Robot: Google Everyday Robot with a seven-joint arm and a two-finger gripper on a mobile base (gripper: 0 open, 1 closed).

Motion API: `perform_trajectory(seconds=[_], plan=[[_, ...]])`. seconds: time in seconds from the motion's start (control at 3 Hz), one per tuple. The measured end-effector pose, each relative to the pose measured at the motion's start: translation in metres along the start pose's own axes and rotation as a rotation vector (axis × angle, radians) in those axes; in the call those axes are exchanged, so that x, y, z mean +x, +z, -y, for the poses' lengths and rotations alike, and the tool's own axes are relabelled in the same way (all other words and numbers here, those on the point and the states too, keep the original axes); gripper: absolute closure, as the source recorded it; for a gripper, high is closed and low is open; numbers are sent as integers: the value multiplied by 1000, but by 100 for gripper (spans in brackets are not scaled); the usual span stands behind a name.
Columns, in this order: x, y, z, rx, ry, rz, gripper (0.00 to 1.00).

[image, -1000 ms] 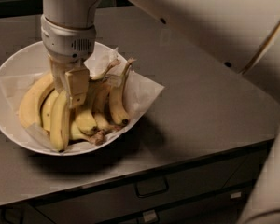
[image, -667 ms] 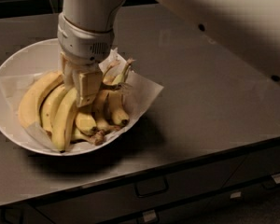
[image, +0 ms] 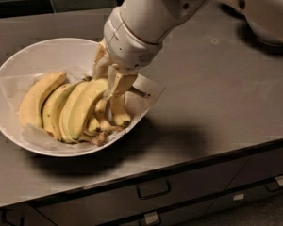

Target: Pick banana from white bowl

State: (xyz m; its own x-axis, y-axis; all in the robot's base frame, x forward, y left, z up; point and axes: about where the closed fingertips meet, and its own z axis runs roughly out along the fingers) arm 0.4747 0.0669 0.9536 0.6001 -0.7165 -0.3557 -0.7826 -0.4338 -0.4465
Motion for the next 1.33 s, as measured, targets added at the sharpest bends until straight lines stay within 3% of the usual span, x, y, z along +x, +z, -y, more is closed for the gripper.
perform_trajectory(seconds=[0.33, 0.67, 1.33], plan=[[7, -20, 9, 85, -6, -7, 100], [2, -39, 20, 129, -26, -27, 100], [-32, -62, 46, 124, -112, -34, 100]])
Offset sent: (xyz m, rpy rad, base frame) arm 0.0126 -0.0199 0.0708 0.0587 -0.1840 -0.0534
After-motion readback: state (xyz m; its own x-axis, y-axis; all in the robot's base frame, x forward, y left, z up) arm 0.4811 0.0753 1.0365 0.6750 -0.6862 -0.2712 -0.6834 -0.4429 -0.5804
